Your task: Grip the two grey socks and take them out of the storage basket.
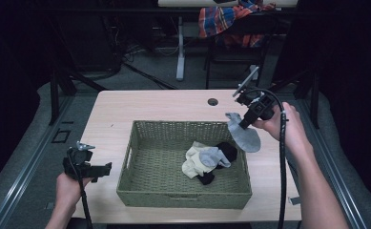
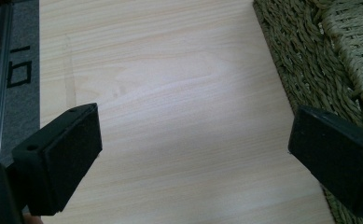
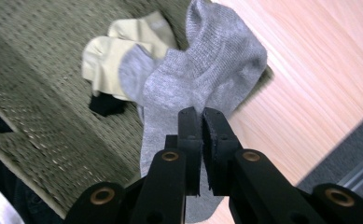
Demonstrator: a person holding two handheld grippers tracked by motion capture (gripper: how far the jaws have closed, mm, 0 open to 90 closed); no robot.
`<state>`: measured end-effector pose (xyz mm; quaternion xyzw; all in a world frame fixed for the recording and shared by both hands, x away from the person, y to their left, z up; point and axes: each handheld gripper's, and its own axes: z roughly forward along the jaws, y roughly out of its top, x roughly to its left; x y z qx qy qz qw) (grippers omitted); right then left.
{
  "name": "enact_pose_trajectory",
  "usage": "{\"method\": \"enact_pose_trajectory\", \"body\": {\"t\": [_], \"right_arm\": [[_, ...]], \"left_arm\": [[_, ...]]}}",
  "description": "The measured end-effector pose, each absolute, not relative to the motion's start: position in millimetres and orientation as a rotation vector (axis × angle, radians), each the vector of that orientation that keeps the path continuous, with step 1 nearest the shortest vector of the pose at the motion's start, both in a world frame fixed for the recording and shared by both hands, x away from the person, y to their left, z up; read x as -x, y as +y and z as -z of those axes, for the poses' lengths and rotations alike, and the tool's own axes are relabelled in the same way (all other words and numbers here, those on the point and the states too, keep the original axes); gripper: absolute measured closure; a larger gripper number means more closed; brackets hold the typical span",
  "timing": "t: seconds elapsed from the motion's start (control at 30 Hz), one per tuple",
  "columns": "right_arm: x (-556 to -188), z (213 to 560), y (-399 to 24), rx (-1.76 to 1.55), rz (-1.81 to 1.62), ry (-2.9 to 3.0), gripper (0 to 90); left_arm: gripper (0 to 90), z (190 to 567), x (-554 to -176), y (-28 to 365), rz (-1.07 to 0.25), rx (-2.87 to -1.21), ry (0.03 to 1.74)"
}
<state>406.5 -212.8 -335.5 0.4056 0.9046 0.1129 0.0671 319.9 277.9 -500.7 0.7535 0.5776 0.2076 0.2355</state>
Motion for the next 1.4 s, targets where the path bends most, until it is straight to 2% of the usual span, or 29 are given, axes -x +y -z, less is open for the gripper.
{"method": "enact_pose_trajectory", "body": {"t": [0.33, 0.5, 1.07, 1.4], "right_arm": [[-399.4, 347.4, -260.7, -1.362, -0.326, 2.649, 86.6], [-400.2, 370.2, -282.8, -1.481, -0.310, 2.586, 86.5], [-418.8, 432.9, -298.9, -1.562, -0.261, 2.614, 86.5], [-433.5, 483.9, -297.8, -1.620, -0.181, 2.633, 86.6]], "left_arm": [[2.8, 500.9, -320.2, 277.9, -0.569, -2.067, 1.590], [2.8, 501.6, -320.5, 278.7, -0.567, -2.068, 1.595], [2.7, 501.1, -320.8, 277.1, -0.569, -2.071, 1.589], [2.7, 500.5, -320.2, 276.9, -0.574, -2.070, 1.587]]}}
